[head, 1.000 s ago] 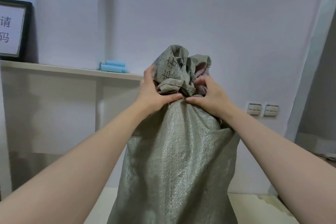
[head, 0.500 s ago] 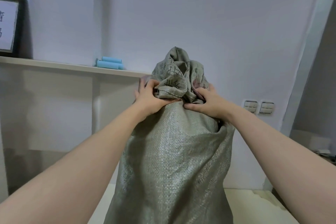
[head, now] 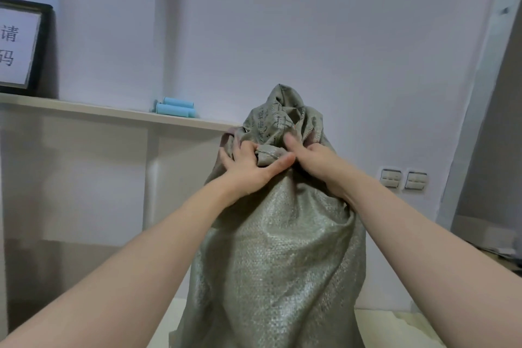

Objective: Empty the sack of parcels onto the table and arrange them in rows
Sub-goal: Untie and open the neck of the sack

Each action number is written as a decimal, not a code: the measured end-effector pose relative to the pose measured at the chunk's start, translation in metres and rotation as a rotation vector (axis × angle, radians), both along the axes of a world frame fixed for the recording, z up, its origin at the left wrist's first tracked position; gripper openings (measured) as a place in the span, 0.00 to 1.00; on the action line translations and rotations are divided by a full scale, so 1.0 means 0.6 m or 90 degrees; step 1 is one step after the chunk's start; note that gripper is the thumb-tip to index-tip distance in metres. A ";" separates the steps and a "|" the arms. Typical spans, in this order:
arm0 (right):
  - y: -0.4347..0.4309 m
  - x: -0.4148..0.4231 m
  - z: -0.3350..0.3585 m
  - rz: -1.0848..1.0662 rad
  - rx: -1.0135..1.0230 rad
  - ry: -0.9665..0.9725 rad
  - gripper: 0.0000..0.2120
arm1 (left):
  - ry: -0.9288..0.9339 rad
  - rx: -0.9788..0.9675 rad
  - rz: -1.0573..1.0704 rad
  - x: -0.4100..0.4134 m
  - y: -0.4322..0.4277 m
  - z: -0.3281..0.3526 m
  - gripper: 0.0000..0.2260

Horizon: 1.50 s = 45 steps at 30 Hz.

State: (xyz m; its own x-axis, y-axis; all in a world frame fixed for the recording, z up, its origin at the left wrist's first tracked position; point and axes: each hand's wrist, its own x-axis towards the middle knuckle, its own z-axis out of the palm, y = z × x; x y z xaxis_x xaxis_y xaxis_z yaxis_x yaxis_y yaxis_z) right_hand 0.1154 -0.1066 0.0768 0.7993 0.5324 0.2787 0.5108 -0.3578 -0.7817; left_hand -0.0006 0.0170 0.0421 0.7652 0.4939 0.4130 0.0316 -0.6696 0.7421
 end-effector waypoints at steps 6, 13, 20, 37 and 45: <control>-0.013 -0.012 -0.018 -0.025 -0.022 -0.154 0.34 | -0.187 -0.068 0.069 0.000 -0.004 -0.006 0.16; -0.017 -0.027 -0.025 -0.040 0.038 -0.207 0.22 | -0.118 -0.073 0.079 0.010 0.001 -0.003 0.43; -0.026 -0.057 -0.008 -0.050 0.110 -0.365 0.09 | -0.205 0.031 0.071 0.011 -0.012 0.002 0.36; -0.035 -0.015 -0.001 -0.091 0.004 -0.330 0.05 | -0.119 0.173 0.094 0.026 0.010 -0.003 0.46; -0.054 -0.038 0.042 -0.097 0.197 -0.426 0.07 | -0.255 0.253 0.156 0.014 -0.012 0.066 0.50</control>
State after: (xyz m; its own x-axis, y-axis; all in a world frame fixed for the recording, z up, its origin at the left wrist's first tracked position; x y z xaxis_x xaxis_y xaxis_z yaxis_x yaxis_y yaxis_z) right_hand 0.0926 -0.1388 0.1019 0.4654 0.2477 0.8498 0.8745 -0.2769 -0.3982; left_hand 0.0077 0.0099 0.0815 0.3968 0.3854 0.8331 -0.0103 -0.9057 0.4239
